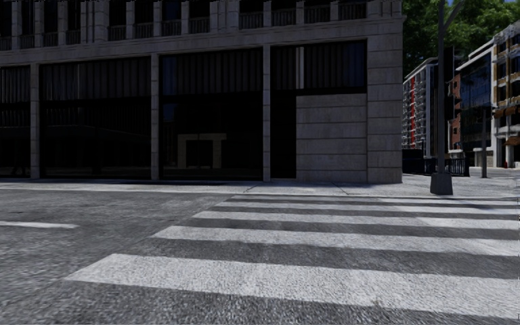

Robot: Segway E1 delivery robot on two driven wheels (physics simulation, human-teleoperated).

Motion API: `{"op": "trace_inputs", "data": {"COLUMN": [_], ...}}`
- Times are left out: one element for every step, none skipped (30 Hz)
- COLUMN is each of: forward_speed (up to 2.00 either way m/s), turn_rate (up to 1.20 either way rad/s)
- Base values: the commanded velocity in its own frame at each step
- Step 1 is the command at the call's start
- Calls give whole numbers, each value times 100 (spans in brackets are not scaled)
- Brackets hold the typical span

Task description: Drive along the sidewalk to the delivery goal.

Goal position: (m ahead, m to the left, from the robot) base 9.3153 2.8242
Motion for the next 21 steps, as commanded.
{"op": "trace_inputs", "data": {"forward_speed": [200, 200, 200, 200, 200, 200, 200, 200, 200, 200, 200, 200, 200, 200, 200, 200, 200, 200, 200, 200, 200], "turn_rate": [-16, -16, -10, -8, -8, -7, -7, -7, -7, -7, -6, -6, -11, -11, -22, -29, -30, -36, -38, -39, -39]}}
